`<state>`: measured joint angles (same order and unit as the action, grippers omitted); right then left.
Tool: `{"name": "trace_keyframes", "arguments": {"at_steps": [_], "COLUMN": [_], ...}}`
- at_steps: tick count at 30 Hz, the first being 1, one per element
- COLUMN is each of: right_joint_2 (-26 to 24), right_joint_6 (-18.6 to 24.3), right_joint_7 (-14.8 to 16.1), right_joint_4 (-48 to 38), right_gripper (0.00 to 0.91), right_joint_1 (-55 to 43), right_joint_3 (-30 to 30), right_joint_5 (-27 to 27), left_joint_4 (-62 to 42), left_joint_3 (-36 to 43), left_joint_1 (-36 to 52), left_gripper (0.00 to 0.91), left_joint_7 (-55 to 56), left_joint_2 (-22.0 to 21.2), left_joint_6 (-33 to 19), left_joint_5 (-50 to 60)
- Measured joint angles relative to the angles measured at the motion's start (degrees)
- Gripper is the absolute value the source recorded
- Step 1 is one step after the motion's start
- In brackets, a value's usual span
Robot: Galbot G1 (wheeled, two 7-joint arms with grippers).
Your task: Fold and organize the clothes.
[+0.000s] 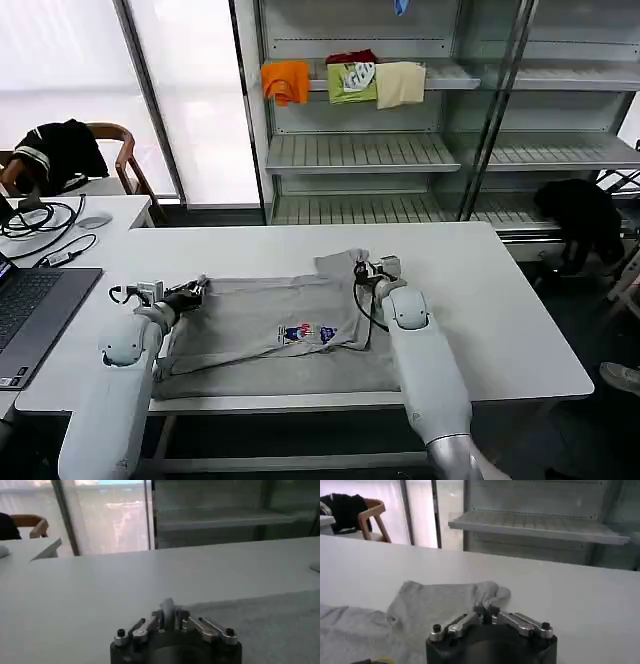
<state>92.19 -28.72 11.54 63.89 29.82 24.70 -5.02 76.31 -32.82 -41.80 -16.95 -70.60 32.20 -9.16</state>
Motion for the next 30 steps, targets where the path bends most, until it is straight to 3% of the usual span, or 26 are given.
{"name": "trace_keyframes", "arguments": {"at_steps": [13, 30], "right_joint_2": [-0.01, -0.01], "right_joint_6": [3.55, -0.46], "right_joint_7": [-3.5, -4.89], "right_joint_4": [10.67, 34.45], "right_gripper": [0.0, 0.0], "right_joint_1": [5.18, 20.1], "right_joint_3": [-3.21, -2.75], "right_joint_5": [6.08, 13.67], "left_joint_4": [3.27, 12.69], "left_joint_3": [-1.9, -5.61], "left_joint_1": [-2.12, -12.02], "left_gripper": [0.0, 0.01], "left_joint_7": [1.29, -0.81], "left_joint_2": [0.68, 3.38], "left_joint_6": [-6.32, -11.07], "left_joint_5": [-7.78, -17.37]}}
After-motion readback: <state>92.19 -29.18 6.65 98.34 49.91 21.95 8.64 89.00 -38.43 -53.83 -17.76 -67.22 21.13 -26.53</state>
